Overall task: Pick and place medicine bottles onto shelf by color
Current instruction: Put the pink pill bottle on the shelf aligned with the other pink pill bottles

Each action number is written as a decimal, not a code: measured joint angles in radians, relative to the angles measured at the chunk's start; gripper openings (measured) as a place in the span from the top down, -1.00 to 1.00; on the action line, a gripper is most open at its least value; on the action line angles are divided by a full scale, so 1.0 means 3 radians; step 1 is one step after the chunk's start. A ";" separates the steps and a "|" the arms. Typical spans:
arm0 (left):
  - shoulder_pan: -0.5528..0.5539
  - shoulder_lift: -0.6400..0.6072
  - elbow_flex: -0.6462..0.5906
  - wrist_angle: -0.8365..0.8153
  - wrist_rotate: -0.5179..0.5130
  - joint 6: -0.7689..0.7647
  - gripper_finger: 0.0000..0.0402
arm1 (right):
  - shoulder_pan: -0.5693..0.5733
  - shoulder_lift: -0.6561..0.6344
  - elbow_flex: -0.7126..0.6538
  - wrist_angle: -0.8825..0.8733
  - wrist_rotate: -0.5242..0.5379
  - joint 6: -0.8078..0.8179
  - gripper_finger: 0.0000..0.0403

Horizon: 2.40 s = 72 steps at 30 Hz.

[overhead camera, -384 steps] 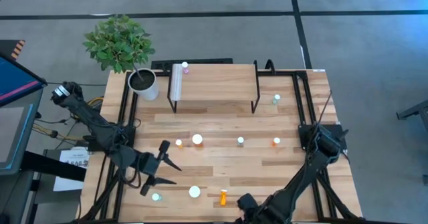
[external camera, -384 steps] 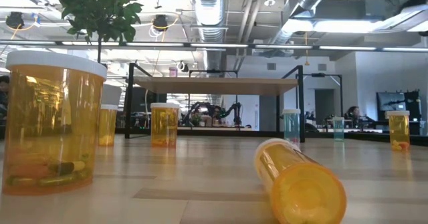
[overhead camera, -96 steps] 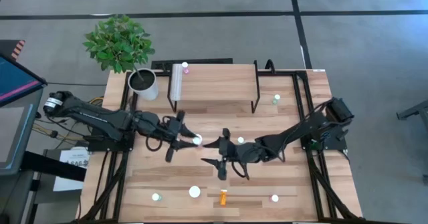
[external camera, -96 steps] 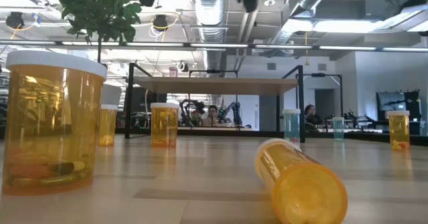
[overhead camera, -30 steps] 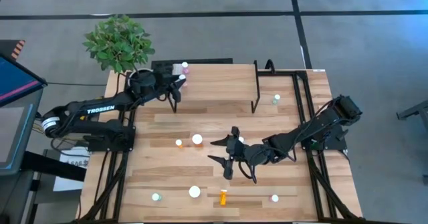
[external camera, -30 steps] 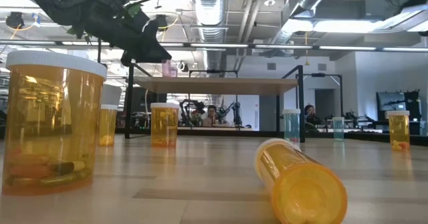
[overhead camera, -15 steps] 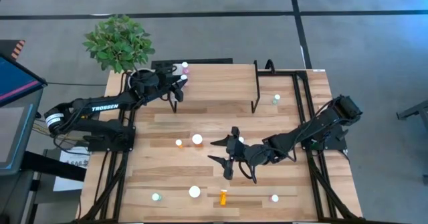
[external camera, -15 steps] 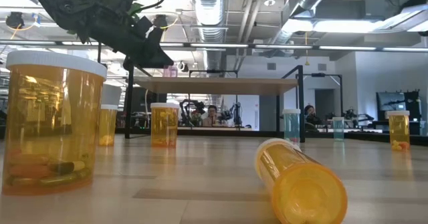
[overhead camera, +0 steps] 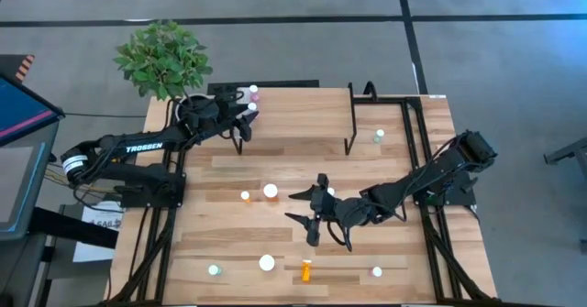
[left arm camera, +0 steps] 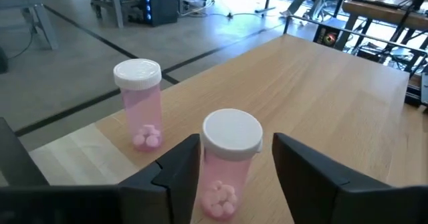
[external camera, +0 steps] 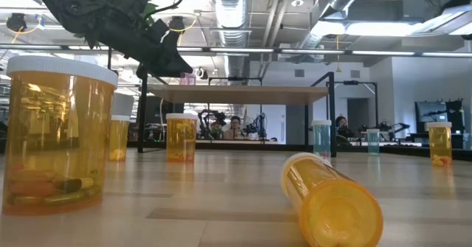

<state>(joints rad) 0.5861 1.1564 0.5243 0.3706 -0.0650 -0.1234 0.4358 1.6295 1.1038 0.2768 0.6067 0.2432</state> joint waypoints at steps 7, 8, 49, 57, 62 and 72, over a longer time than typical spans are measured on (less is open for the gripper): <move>0.0000 -0.0005 0.0003 -0.0050 0.0029 0.0046 -0.02 | 0.0000 0.0000 0.0000 -0.0003 0.0000 0.0039 -0.26; 0.0000 -0.0005 0.0003 -0.0052 0.0029 0.0047 -0.04 | 0.0000 0.0000 0.0000 -0.0003 0.0000 0.0040 -0.26; -0.2104 -0.2502 -0.0704 -0.0450 -0.0020 -0.0388 -0.10 | 0.0491 -0.0079 0.0565 -0.0939 0.0834 0.0353 -0.26; -0.3165 -0.2400 -0.1008 0.0060 -0.1013 -0.0109 -0.04 | 0.0801 -0.0078 0.0664 -0.1709 0.0951 0.1179 -0.26; -0.3414 -0.2181 -0.1012 0.0316 -0.1285 0.0232 -0.04 | 0.0829 -0.0078 0.0664 -0.2567 0.0714 0.2383 -0.26; -0.3447 -0.1946 -0.1012 0.0470 -0.1194 0.0337 -0.04 | 0.0854 -0.0023 0.0662 -0.3683 -0.0707 0.4078 -0.26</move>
<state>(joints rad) -0.4480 0.5728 0.2207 0.5115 -0.4233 -0.0223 0.6922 1.6226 1.3025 -0.8282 0.3947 1.4667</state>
